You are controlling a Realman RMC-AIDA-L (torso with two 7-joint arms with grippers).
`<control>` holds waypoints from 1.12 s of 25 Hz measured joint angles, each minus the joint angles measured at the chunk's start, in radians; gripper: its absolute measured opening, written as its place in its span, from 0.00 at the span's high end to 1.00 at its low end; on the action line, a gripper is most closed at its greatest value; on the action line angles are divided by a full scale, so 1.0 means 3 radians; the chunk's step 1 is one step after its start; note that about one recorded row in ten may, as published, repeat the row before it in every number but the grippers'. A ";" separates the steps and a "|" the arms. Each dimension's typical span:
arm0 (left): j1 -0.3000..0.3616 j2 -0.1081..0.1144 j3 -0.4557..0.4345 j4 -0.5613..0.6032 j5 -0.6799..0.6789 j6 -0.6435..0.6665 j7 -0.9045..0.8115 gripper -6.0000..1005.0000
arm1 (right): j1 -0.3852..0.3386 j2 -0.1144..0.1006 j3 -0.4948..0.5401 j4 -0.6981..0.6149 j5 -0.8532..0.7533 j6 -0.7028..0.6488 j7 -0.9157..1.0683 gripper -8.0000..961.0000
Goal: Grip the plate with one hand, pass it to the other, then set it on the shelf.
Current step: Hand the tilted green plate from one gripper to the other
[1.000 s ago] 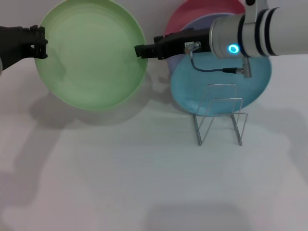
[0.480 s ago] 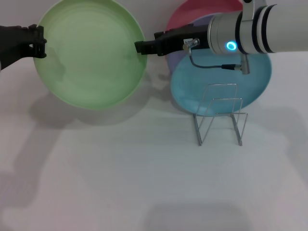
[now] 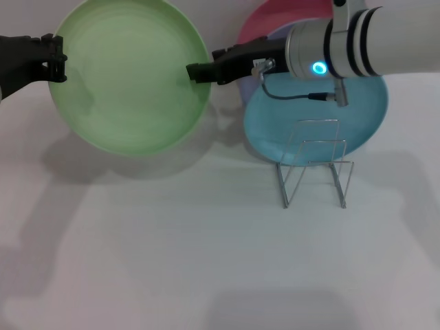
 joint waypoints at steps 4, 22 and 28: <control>0.0000 -0.0001 0.0001 0.0000 0.0000 0.0000 0.0000 0.96 | 0.0022 0.0003 -0.0035 -0.0009 -0.0061 -0.0001 0.0026 0.46; -0.0009 -0.0003 0.0020 -0.0003 -0.0005 -0.0004 -0.0005 0.96 | 0.0014 0.0005 -0.0012 -0.0035 -0.0040 -0.0043 0.0035 0.65; -0.0008 -0.0003 0.0028 -0.0004 -0.0006 -0.0004 -0.0005 0.96 | 0.0013 0.0005 -0.0018 -0.0057 -0.0037 -0.0055 0.0037 0.69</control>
